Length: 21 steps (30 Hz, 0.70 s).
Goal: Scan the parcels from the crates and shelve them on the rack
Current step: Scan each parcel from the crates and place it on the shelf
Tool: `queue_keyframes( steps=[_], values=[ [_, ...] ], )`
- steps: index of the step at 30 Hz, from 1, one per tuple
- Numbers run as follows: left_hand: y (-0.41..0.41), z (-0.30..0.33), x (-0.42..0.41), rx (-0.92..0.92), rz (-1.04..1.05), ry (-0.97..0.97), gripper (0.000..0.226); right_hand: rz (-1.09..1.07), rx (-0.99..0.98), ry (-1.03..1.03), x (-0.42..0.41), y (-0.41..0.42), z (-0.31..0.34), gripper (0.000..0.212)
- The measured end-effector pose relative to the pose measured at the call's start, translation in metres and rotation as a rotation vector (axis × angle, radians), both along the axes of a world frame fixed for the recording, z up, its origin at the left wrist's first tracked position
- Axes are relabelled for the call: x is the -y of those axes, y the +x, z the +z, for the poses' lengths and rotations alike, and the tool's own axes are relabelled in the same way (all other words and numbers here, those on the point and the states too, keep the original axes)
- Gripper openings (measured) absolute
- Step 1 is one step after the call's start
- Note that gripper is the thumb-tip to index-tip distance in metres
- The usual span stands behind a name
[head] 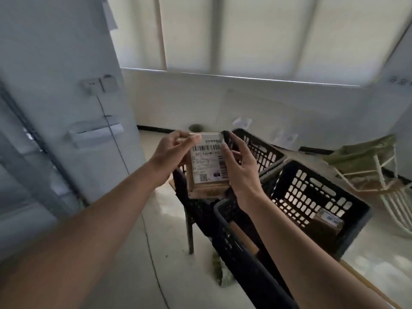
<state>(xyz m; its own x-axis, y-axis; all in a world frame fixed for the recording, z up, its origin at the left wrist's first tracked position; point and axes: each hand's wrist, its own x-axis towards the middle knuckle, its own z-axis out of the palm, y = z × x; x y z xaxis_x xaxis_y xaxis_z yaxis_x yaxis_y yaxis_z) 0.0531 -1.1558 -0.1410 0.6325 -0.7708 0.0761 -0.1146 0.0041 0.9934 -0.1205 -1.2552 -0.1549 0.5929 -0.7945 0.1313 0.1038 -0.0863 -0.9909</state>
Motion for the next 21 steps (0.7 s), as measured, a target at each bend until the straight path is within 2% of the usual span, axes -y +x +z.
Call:
queue_keyframes(
  steps=[3,5,8,10,12,18,21],
  values=[
    [0.011,0.002,-0.052,-0.096,0.166,-0.043,0.079,0.077,0.037,0.017,-0.040,0.030,0.005,0.050],
    [0.018,0.003,-0.087,-0.160,0.250,-0.091,0.080,0.106,0.095,0.032,-0.072,0.052,0.008,0.048],
    [0.031,0.007,-0.147,-0.162,0.344,-0.145,0.058,0.150,0.148,0.053,-0.126,0.086,0.012,0.048],
    [0.043,0.009,-0.193,-0.114,0.373,-0.150,0.036,0.179,0.163,0.063,-0.164,0.108,0.016,0.049],
    [0.056,0.010,-0.243,-0.049,0.378,-0.135,0.026,0.203,0.191,0.058,-0.205,0.131,0.019,0.049],
    [0.087,0.020,-0.396,0.034,0.422,-0.077,0.047,0.330,0.220,0.011,-0.337,0.191,0.020,0.048],
    [0.103,0.024,-0.476,0.088,0.451,-0.085,0.048,0.398,0.217,-0.017,-0.410,0.218,0.019,0.046]
  ],
)
